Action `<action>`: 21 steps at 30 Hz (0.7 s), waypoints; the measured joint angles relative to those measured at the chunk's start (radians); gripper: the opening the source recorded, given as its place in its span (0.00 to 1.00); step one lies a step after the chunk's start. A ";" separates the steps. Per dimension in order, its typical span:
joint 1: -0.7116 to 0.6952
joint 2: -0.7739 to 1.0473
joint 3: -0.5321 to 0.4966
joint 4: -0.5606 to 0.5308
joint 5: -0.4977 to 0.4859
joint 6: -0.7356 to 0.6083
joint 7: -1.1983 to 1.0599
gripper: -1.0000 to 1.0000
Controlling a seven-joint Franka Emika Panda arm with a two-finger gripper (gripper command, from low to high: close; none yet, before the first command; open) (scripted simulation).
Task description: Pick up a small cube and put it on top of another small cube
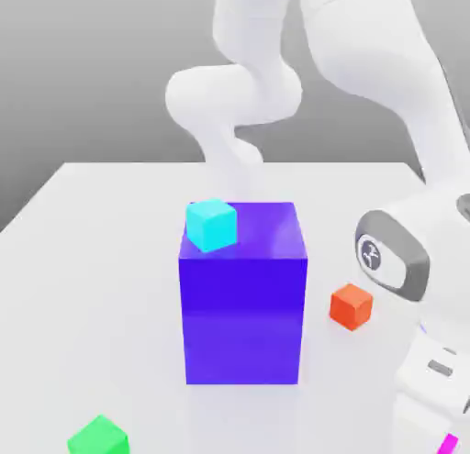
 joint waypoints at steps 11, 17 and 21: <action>-0.044 -0.139 0.004 -0.036 0.044 -0.104 -0.011 0.00; -0.188 -0.224 -0.122 -0.094 0.129 -0.130 0.055 0.00; -0.283 -0.275 -0.210 -0.138 0.186 -0.136 0.100 0.00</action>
